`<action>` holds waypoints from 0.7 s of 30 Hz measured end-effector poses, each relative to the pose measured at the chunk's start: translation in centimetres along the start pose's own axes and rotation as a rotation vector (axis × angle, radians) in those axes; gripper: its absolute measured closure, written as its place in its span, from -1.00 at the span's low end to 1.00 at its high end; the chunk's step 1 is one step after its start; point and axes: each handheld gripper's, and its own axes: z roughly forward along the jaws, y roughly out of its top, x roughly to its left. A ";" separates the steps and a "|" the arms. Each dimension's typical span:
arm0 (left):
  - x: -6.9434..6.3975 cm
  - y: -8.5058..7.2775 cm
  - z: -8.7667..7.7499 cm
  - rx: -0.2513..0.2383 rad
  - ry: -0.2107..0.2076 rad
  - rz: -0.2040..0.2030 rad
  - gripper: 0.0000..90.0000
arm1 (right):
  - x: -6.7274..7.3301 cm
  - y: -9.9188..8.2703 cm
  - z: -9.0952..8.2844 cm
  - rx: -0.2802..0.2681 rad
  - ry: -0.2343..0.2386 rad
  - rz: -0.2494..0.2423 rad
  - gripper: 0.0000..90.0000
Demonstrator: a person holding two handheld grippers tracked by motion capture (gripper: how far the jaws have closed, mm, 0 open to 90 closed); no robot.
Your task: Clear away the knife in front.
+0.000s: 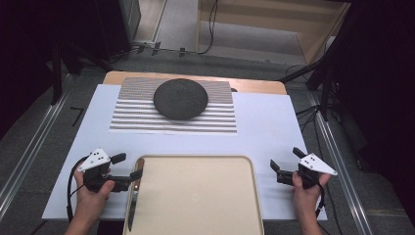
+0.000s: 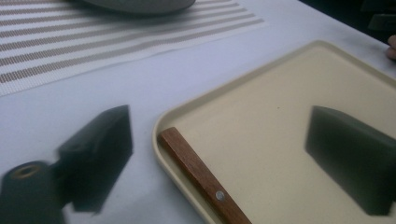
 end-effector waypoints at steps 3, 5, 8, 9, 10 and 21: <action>0.4 0.0 -0.5 -0.019 0.015 0.002 -1.00 | 0.0 0.0 0.0 -0.001 0.001 -0.001 -1.00; 0.8 -0.1 -0.9 -0.036 0.018 -0.008 -1.00 | 0.0 0.0 0.0 -0.002 0.001 -0.001 -1.00; 1.4 -0.2 -1.2 -0.048 0.036 -0.017 -1.00 | 0.0 0.0 0.0 -0.001 0.001 -0.001 -1.00; 1.6 -0.2 -1.4 -0.048 0.038 -0.016 -1.00 | 0.0 0.0 0.0 -0.001 0.001 -0.001 -1.00; 1.8 -0.3 -1.5 -0.051 0.047 -0.016 -1.00 | 0.0 0.0 0.0 -0.001 0.000 0.001 -1.00; 3.9 -0.9 -3.0 -0.069 0.121 -0.009 -1.00 | 0.0 0.0 0.0 -0.002 0.001 0.000 -1.00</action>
